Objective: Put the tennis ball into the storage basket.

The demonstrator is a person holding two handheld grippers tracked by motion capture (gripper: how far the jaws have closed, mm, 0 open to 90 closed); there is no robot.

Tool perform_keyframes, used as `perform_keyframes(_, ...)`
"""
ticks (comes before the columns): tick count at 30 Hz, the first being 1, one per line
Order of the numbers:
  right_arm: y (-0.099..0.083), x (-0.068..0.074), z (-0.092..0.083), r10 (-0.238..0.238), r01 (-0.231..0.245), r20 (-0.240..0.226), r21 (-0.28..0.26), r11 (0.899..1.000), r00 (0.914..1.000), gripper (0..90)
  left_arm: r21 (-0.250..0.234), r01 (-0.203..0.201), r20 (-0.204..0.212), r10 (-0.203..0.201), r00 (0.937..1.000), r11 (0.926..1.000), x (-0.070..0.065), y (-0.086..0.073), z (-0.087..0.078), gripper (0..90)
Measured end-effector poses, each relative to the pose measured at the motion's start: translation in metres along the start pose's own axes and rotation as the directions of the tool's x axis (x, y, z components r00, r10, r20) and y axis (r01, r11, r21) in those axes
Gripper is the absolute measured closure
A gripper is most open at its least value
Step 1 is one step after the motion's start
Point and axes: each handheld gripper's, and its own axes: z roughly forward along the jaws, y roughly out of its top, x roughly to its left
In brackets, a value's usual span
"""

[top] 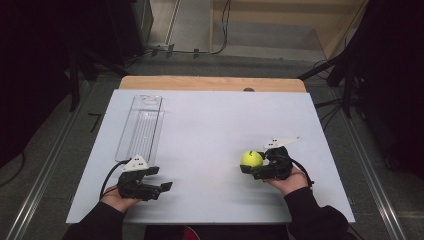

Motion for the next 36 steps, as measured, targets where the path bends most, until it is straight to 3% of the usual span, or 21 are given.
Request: perform_keyframes(36, 0.025, 0.023, 0.024, -0.020, 0.021, -0.058, 0.020, 1.000, 0.9981, 23.4, 0.002, 0.004, 0.005, -0.004, 1.0000, 1.0000, 0.000, 0.000, 0.000, 22.8)
